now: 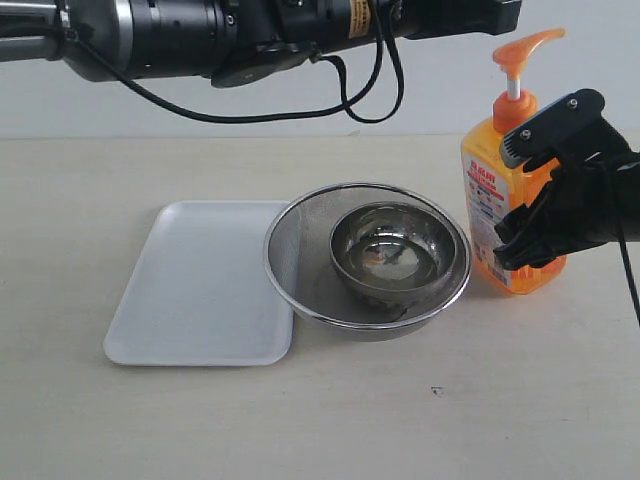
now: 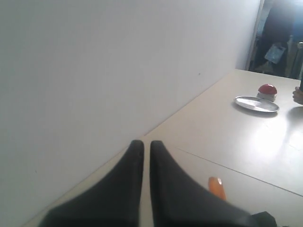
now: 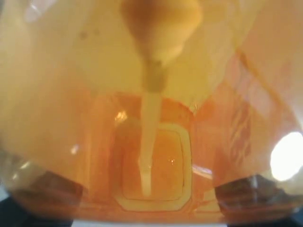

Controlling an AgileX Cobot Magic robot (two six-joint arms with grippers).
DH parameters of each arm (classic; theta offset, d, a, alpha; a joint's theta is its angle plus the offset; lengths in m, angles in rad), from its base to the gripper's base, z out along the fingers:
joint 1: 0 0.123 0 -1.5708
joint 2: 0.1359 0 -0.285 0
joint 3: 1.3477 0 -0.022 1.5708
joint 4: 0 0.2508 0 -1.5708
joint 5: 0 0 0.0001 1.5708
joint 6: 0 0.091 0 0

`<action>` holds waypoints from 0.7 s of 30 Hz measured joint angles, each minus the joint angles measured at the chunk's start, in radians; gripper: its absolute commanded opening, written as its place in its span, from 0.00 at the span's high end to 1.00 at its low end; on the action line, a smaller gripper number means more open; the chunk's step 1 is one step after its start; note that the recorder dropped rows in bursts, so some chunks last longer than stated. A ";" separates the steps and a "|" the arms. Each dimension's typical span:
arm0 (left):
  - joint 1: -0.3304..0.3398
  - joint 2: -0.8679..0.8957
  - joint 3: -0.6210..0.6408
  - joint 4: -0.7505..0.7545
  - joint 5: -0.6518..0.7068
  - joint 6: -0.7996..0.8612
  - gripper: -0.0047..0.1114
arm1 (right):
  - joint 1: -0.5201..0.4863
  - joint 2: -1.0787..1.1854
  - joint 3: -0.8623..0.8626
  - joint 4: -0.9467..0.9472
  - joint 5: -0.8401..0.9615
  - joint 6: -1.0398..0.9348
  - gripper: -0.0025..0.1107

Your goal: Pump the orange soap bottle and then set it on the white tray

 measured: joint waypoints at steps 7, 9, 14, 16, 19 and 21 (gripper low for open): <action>-0.068 0.013 -0.073 0.074 0.171 -0.018 0.92 | 0.000 0.000 0.000 0.000 -0.002 0.002 0.98; -0.075 0.016 -0.086 0.082 0.174 -0.036 0.92 | 0.000 0.000 0.000 0.000 -0.002 0.002 0.98; -0.080 0.018 -0.090 0.130 0.193 -0.133 0.92 | 0.000 0.000 0.000 0.000 -0.002 0.006 0.98; -0.080 0.018 -0.090 0.231 0.191 -0.241 0.92 | 0.000 0.000 0.000 0.000 -0.002 0.006 0.98; -0.080 0.018 -0.090 0.441 0.182 -0.422 0.92 | 0.000 0.000 0.002 0.000 -0.004 0.010 0.98; -0.080 0.018 -0.090 0.534 0.164 -0.473 0.92 | 0.000 0.000 0.002 0.000 -0.004 0.014 0.98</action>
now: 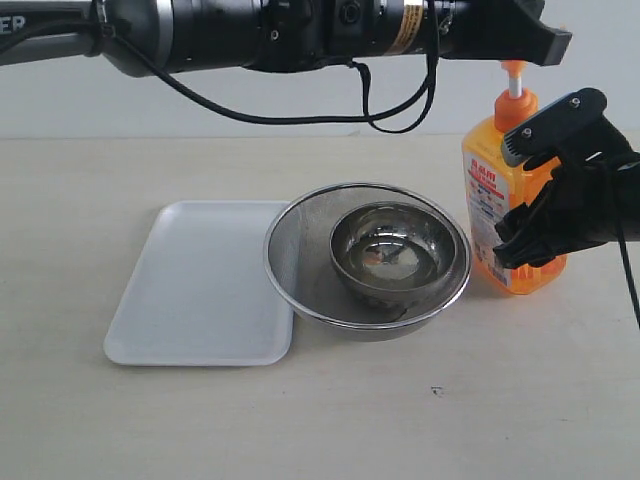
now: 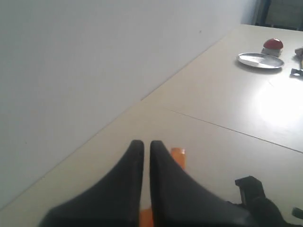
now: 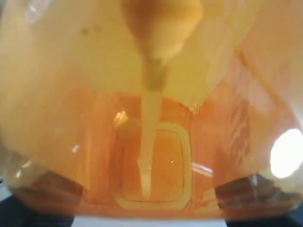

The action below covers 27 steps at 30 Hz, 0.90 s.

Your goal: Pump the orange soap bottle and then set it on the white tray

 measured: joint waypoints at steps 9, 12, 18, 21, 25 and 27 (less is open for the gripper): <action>0.000 0.000 -0.044 0.076 -0.023 -0.054 0.92 | 0.000 0.000 0.000 0.000 0.000 0.004 0.98; 0.000 0.000 -0.050 0.087 -0.006 -0.061 0.92 | 0.000 0.000 0.000 0.000 0.000 0.004 0.98; 0.002 0.000 -0.050 0.183 0.006 -0.065 0.92 | 0.000 0.000 0.000 0.000 0.000 0.004 0.98; 0.002 0.001 -0.050 0.211 0.006 -0.066 0.92 | 0.000 0.000 0.000 0.000 0.000 0.005 0.98; 0.002 0.009 -0.054 0.217 0.006 -0.067 0.92 | 0.000 0.000 0.000 0.000 0.000 0.005 0.98; 0.002 0.017 -0.058 0.219 0.006 -0.067 0.92 | 0.000 0.000 0.000 0.000 0.000 0.005 0.98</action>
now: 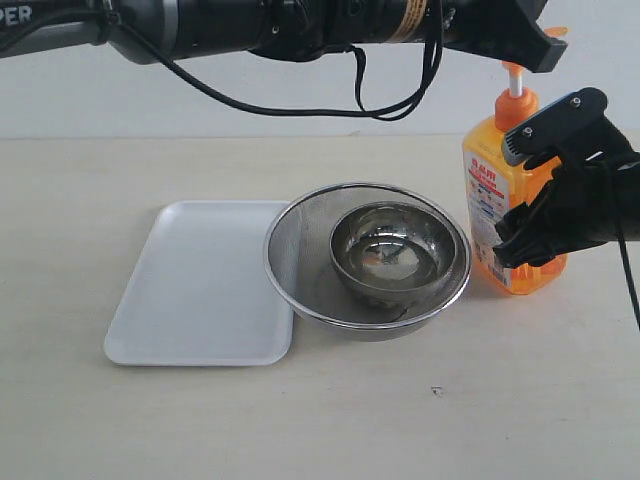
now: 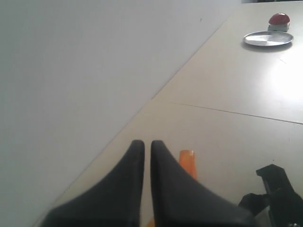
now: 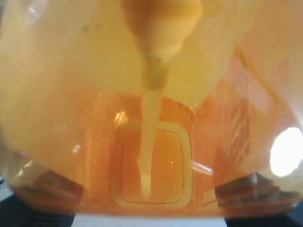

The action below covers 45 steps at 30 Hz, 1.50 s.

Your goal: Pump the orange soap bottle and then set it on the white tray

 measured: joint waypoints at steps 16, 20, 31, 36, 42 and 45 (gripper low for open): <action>0.005 0.017 -0.004 0.011 -0.077 -0.046 0.92 | 0.000 0.000 0.000 0.000 0.000 0.000 0.98; 0.005 0.017 -0.004 0.023 -0.115 -0.069 0.92 | 0.000 0.000 0.000 0.000 0.000 0.000 0.98; 0.005 0.012 -0.004 0.056 -0.208 -0.113 0.92 | 0.000 0.000 0.000 -0.002 0.000 0.000 0.98; 0.005 -0.003 -0.004 0.067 -0.224 -0.149 0.92 | 0.000 0.000 0.000 -0.002 0.000 0.001 0.98; 0.005 -0.013 -0.004 0.070 -0.233 -0.181 0.92 | 0.000 0.000 0.000 -0.002 0.000 0.001 0.98; 0.005 -0.013 -0.004 0.070 -0.219 -0.184 0.92 | 0.000 0.000 0.000 -0.002 0.000 0.001 0.98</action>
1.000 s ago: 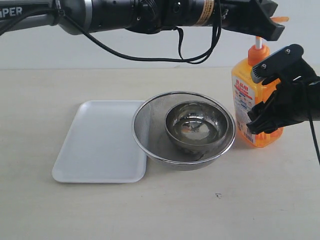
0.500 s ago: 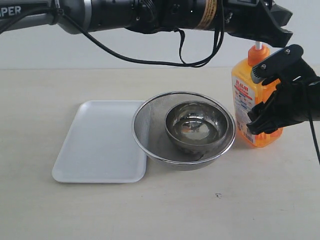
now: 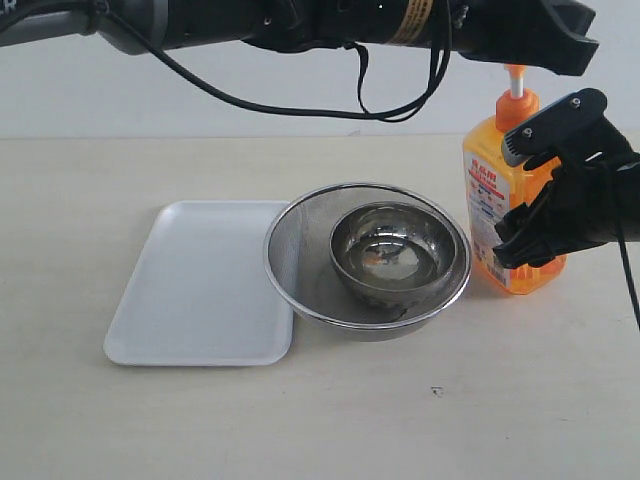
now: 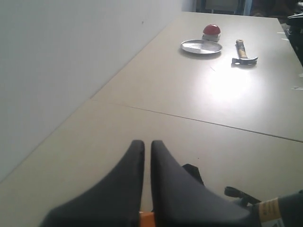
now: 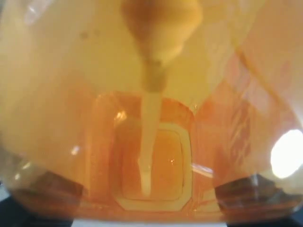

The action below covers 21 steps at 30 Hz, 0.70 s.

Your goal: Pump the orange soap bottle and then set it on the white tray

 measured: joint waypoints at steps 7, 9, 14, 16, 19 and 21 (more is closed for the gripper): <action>0.000 0.000 0.000 0.000 0.008 -0.003 0.92 | 0.000 0.000 0.000 0.000 0.000 0.002 0.98; 0.000 0.000 0.000 0.000 0.005 -0.010 0.92 | 0.000 0.000 0.000 0.000 0.000 0.002 0.98; 0.000 0.000 0.000 0.000 -0.003 -0.017 0.92 | 0.000 0.000 0.000 0.000 0.000 0.002 0.98; 0.000 0.000 0.000 0.000 -0.001 -0.017 0.92 | 0.000 0.000 0.000 0.002 0.000 0.002 0.98; 0.000 0.000 0.000 0.000 0.004 -0.019 0.92 | 0.000 0.000 0.000 0.002 0.000 0.002 0.98; 0.000 0.002 0.000 0.000 0.005 -0.019 0.92 | 0.000 0.000 0.000 0.002 0.000 0.002 0.98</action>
